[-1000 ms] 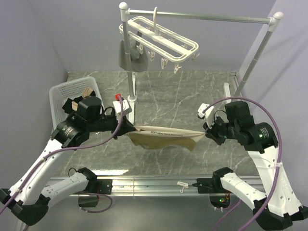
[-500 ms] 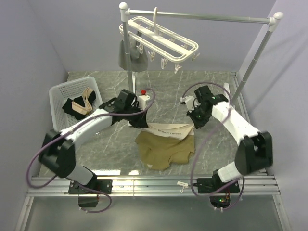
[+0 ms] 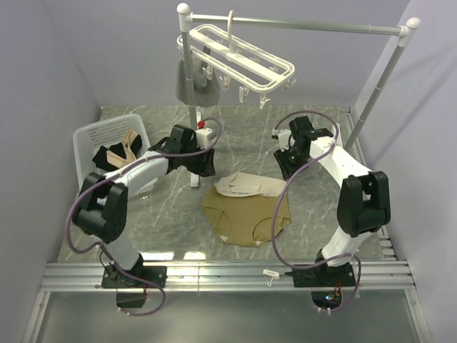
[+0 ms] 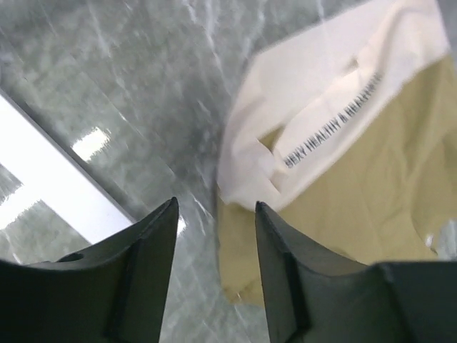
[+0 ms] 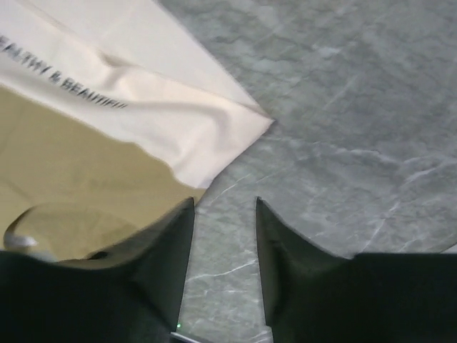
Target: Clip the underwear to the hanger
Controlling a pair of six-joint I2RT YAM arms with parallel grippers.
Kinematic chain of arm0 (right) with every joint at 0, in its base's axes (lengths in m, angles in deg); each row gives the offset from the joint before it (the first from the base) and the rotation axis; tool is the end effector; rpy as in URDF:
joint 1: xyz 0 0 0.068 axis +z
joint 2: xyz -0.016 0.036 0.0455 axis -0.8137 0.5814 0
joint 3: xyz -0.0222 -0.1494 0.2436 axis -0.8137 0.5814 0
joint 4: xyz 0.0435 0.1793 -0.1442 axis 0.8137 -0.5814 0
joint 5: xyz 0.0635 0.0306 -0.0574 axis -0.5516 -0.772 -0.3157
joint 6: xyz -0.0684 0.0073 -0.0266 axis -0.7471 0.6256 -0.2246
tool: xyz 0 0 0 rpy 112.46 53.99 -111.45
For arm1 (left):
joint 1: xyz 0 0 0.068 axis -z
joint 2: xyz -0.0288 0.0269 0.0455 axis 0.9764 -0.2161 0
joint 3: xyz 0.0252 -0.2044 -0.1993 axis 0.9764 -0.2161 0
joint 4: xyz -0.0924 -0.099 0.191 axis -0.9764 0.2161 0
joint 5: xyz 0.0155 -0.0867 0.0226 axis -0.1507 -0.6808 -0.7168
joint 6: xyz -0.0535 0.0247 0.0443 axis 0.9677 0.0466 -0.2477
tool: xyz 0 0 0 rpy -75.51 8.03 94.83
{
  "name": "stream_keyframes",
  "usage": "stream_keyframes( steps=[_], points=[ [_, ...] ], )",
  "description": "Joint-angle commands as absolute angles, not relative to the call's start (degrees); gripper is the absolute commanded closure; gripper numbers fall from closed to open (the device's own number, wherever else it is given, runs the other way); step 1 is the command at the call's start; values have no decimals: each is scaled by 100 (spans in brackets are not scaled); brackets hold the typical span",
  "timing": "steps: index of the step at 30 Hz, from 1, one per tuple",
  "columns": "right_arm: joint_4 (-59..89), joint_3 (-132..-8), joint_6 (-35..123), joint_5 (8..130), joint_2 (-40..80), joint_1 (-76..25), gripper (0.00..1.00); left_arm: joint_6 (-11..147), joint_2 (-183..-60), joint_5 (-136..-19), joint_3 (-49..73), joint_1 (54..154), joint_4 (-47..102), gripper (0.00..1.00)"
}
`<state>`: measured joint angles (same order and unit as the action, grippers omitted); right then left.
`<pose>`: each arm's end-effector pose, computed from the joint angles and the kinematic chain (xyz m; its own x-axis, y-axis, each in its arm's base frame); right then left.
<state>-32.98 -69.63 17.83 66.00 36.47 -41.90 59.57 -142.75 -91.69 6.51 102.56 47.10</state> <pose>0.3116 0.0809 0.2346 -0.7834 -0.5089 -0.3569 -0.5612 0.8259 0.0543 0.3150 -0.1731 0.2357 -0.7060 0.2664 -0.6562 0.5823 0.7457 -0.3237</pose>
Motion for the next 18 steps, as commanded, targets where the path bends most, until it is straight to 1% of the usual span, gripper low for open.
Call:
stream_keyframes(
  steps=[1, 3, 6, 10, 14, 17, 18],
  points=[
    [-3459, -6724, 1963, 5962, 3241, -4084, 60, 5821, -13603, -9705, 204, 10397, 4426, 52],
    [-3477, -6601, 2077, 5751, 3345, -3978, 66, 5672, -13698, -9627, 264, 10563, 4600, 57],
    [-3512, -6460, 2191, 5355, 3617, -3881, 70, 5356, -14075, -9451, 649, 10879, 5021, 57],
    [-3591, -6433, 2244, 5126, 4031, -3776, 71, 5408, -14726, -9389, 1205, 11135, 5296, 60],
    [-3521, -6389, 2350, 5344, 4391, -3731, 71, 5758, -15437, -9222, 1696, 11118, 5287, 62],
    [-3460, -6372, 2385, 5538, 4550, -3714, 66, 5812, -15868, -9169, 2074, 11022, 5261, 62],
    [-3459, -6363, 2385, 5582, 4594, -3705, 62, 5821, -15983, -9152, 2189, 10987, 5278, 63]
  ],
)
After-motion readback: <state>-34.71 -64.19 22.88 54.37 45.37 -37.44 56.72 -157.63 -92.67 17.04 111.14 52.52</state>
